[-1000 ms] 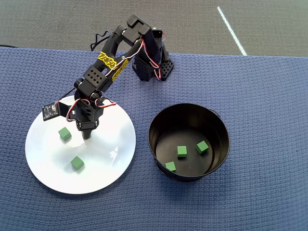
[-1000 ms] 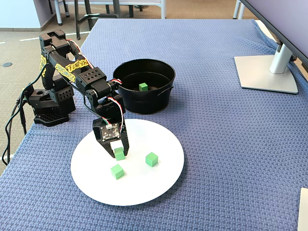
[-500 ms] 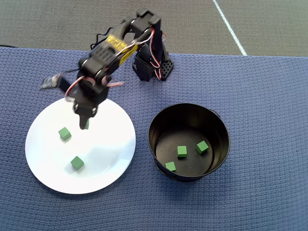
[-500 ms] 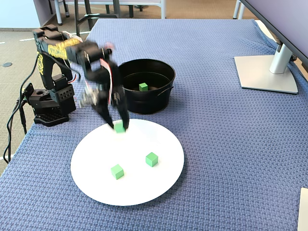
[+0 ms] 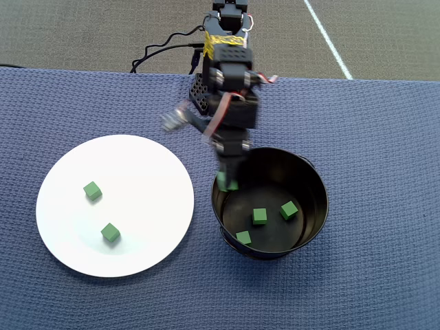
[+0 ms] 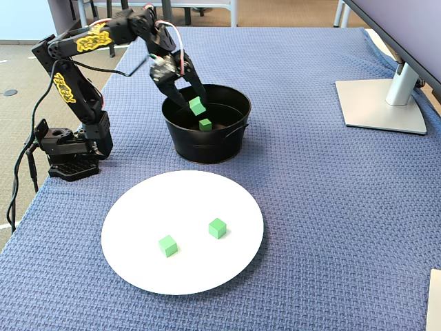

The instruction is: Pick up the green cubes from the white plate and place them in the black recipient

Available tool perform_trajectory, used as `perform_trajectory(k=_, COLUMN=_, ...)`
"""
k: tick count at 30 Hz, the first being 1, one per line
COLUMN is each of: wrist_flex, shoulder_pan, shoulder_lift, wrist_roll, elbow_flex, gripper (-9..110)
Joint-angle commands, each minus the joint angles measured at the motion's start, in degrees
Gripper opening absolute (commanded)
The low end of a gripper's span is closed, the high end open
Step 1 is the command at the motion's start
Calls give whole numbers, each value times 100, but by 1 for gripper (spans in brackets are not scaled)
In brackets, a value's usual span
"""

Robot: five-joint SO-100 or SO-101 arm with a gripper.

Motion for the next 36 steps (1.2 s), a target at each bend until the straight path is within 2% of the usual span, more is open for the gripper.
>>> perform_trajectory(k=1, wrist_flex=-782, shoulder_pan=-844, shoulder_lift=26, wrist_roll=404, elbow_flex=448, gripper=0)
perform_trajectory(k=4, wrist_flex=-896, shoulder_pan=-1072, shoulder_lift=-105, wrist_roll=457, elbow_flex=466, gripper=2)
perform_trajectory(k=5, wrist_flex=-791, shoulder_pan=-1160, shoulder_lift=-114, wrist_roll=281, elbow_flex=396, gripper=15)
perform_trajectory(k=6, wrist_flex=-624, shoulder_pan=-1248, shoulder_lift=-114, wrist_roll=35, elbow_flex=290, gripper=37)
perform_trajectory(k=7, wrist_flex=-422, shoulder_pan=-1301, shoulder_lift=-79, wrist_roll=-141, elbow_flex=185, gripper=47)
perform_trajectory(k=10, wrist_flex=-114, shoulder_pan=-1195, shoulder_lift=229, wrist_roll=-422, elbow_flex=-9, gripper=52)
perform_trajectory(k=15, wrist_flex=123, shoulder_pan=-264, shoulder_lift=396, wrist_roll=-677, elbow_flex=-448, gripper=51)
perform_trajectory(k=16, wrist_flex=35, shoulder_pan=62, shoulder_lift=457, wrist_roll=-571, elbow_flex=-457, gripper=46)
perform_trajectory(k=18, wrist_flex=-123, shoulder_pan=879, shoulder_lift=571, wrist_roll=-123, elbow_flex=-448, gripper=29)
perform_trajectory(k=22, wrist_flex=-308, shoulder_pan=2382, shoulder_lift=316, wrist_roll=369, elbow_flex=-387, gripper=14)
perform_trajectory(k=26, wrist_flex=-826, shoulder_pan=3261, shoulder_lift=-589, wrist_roll=1415, elbow_flex=-475, gripper=10)
perform_trajectory(k=31, wrist_flex=-352, shoulder_pan=3727, shoulder_lift=-2505, wrist_roll=2593, elbow_flex=-1863, gripper=8)
perform_trajectory(k=36, wrist_flex=-439, shoulder_pan=4034, shoulder_lift=-3586, wrist_roll=3357, elbow_flex=-2593, gripper=4)
